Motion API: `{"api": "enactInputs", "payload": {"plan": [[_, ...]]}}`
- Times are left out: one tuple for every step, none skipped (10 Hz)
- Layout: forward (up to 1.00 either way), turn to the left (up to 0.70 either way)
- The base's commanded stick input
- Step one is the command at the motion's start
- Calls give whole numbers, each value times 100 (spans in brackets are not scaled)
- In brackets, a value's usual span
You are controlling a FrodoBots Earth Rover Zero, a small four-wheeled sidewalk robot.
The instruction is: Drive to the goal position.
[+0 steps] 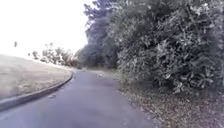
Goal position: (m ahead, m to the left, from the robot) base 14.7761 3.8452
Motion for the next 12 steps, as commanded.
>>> {"api": "enactInputs", "payload": {"plan": [[70,0],[70,0],[70,14],[70,14],[70,14],[70,14],[70,14],[70,14],[70,14],[70,14],[70,14],[70,0]]}}
